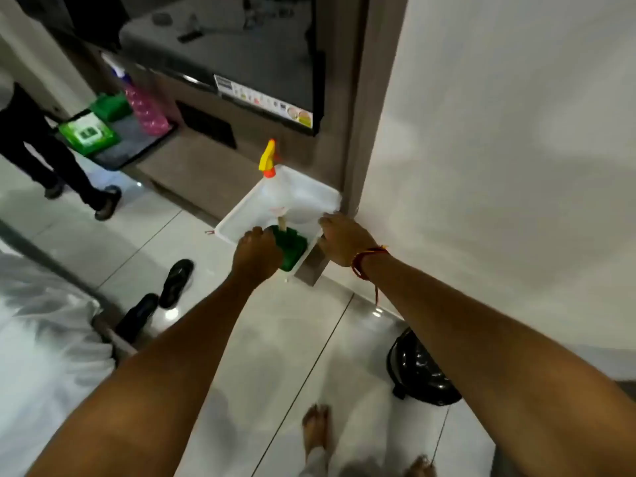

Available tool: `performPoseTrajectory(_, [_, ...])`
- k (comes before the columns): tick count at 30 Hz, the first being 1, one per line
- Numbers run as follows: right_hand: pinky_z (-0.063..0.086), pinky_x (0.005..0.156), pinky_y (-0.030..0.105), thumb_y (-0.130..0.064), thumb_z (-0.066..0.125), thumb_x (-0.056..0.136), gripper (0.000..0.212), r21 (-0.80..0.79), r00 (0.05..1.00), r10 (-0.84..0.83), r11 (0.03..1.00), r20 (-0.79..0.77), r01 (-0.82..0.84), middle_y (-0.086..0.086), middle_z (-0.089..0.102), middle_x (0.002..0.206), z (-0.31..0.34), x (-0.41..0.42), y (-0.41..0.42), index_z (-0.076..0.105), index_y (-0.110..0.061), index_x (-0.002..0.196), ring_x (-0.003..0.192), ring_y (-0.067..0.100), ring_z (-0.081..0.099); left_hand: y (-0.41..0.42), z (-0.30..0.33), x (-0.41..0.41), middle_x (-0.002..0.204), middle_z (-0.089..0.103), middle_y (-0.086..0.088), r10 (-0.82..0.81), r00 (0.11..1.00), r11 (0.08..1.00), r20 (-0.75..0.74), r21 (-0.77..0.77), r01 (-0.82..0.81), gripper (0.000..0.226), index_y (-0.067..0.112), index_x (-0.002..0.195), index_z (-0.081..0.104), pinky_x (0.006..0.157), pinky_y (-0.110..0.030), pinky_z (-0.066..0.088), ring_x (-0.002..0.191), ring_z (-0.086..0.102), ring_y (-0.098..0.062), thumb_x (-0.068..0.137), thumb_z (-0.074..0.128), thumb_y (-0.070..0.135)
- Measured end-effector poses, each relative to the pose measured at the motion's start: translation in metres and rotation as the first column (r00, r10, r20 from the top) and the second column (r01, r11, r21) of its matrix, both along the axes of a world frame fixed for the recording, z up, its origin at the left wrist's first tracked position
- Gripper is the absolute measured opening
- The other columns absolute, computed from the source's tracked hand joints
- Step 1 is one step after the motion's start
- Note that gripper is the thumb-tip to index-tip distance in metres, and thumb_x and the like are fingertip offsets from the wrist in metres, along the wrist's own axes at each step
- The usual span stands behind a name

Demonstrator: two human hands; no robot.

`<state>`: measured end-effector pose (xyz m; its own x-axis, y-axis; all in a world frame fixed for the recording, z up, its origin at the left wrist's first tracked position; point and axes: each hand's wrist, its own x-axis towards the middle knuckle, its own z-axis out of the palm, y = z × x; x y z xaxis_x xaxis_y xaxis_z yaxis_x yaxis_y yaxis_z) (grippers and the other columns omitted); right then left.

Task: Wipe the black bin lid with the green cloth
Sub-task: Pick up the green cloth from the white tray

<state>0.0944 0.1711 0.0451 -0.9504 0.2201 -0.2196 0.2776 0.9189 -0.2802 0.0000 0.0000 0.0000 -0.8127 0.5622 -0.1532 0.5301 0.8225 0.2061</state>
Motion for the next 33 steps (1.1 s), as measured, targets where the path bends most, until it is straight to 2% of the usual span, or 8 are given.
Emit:
performPoseTrajectory(6, [0.041, 0.12, 0.045, -0.041, 0.056, 0.102, 0.045, -0.04, 0.999, 0.021, 0.999, 0.038, -0.02, 0.012, 0.062, 0.14, -0.045, -0.064, -0.028, 0.056, -0.009, 0.133, 0.134, 0.031, 0.055, 0.0, -0.029, -0.052, 0.119, 0.066, -0.021, 0.105, 0.978, 0.994, 0.179, 0.013, -0.109, 0.035, 0.001, 0.121, 0.056, 0.102, -0.049, 0.052, 0.113, 0.064, -0.039, 0.097, 0.058, 0.025])
performPoseTrajectory(10, [0.033, 0.123, 0.049, -0.046, 0.058, 0.1, 0.051, -0.028, 0.994, -0.012, 1.0, 0.107, 0.015, 0.015, 0.065, 0.134, -0.068, -0.092, -0.025, 0.055, -0.008, 0.132, 0.132, 0.035, 0.056, 0.013, -0.044, -0.077, 0.096, 0.067, -0.005, 0.115, 0.942, 0.993, 0.317, 0.003, -0.122, 0.04, 0.01, 0.111, 0.055, 0.093, -0.038, 0.054, 0.1, 0.067, -0.026, 0.099, 0.056, 0.048])
performPoseTrajectory(17, [0.021, 0.127, 0.051, -0.035, 0.062, 0.099, 0.041, -0.069, 0.978, -0.026, 0.997, 0.205, 0.041, 0.015, 0.072, 0.117, -0.103, -0.106, -0.015, 0.055, -0.006, 0.128, 0.119, 0.035, 0.064, 0.032, -0.064, -0.09, 0.117, 0.068, -0.012, 0.139, 0.911, 0.99, 0.389, -0.046, -0.131, 0.035, 0.007, 0.12, 0.06, 0.098, -0.041, 0.054, 0.109, 0.068, -0.028, 0.097, 0.066, 0.034])
performPoseTrajectory(19, [0.022, 0.127, 0.051, -0.031, 0.065, 0.098, 0.04, -0.096, 0.982, -0.038, 0.994, 0.185, 0.056, 0.015, 0.072, 0.118, -0.11, -0.107, -0.011, 0.055, -0.005, 0.127, 0.119, 0.035, 0.065, 0.036, -0.068, -0.093, 0.117, 0.069, -0.014, 0.154, 0.911, 0.988, 0.383, -0.076, -0.135, 0.038, 0.006, 0.118, 0.061, 0.105, -0.045, 0.05, 0.112, 0.066, -0.03, 0.097, 0.065, 0.036])
performPoseTrajectory(22, [0.022, 0.127, 0.052, -0.024, 0.068, 0.095, 0.041, -0.136, 0.986, -0.056, 0.988, 0.154, 0.077, 0.015, 0.072, 0.121, -0.116, -0.108, -0.01, 0.054, -0.004, 0.128, 0.121, 0.035, 0.064, 0.04, -0.072, -0.096, 0.119, 0.069, -0.014, 0.171, 0.905, 0.978, 0.39, -0.176, -0.109, 0.043, 0.006, 0.119, 0.059, 0.12, -0.05, 0.027, 0.121, 0.062, -0.032, 0.1, 0.055, 0.045])
performPoseTrajectory(24, [0.025, 0.125, 0.051, -0.02, 0.069, 0.094, 0.04, -0.168, 0.989, -0.075, 0.981, 0.128, 0.096, 0.016, 0.071, 0.122, -0.118, -0.109, -0.009, 0.055, -0.004, 0.128, 0.122, 0.035, 0.063, 0.045, -0.075, -0.098, 0.124, 0.066, -0.015, 0.22, 0.884, 0.966, 0.413, -0.215, -0.14, 0.044, 0.008, 0.123, 0.057, 0.12, -0.051, 0.024, 0.125, 0.058, -0.034, 0.102, 0.051, 0.046])
performPoseTrajectory(29, [0.043, 0.114, 0.049, -0.013, 0.065, 0.095, 0.035, -0.316, 0.976, -0.198, 0.924, 0.093, 0.217, 0.018, 0.067, 0.128, -0.115, -0.108, -0.005, 0.056, -0.002, 0.127, 0.126, 0.038, 0.058, 0.049, -0.072, -0.097, 0.134, 0.058, -0.019, 0.374, 0.798, 0.919, 0.472, -0.075, -0.387, 0.043, 0.008, 0.129, 0.054, 0.118, -0.057, 0.032, 0.134, 0.048, -0.041, 0.099, 0.06, 0.038])
performPoseTrajectory(33, [0.05, 0.112, 0.051, -0.006, 0.063, 0.097, 0.042, -0.535, 0.946, -0.311, 0.787, 0.089, 0.309, 0.017, 0.06, 0.14, -0.101, -0.104, 0.006, 0.052, -0.003, 0.137, 0.134, 0.036, 0.057, 0.052, -0.055, -0.098, 0.134, 0.06, -0.018, 0.391, 0.703, 0.843, 0.594, 0.075, -0.532, 0.052, 0.009, 0.134, 0.051, 0.113, -0.055, 0.041, 0.13, 0.053, -0.038, 0.094, 0.068, 0.037])
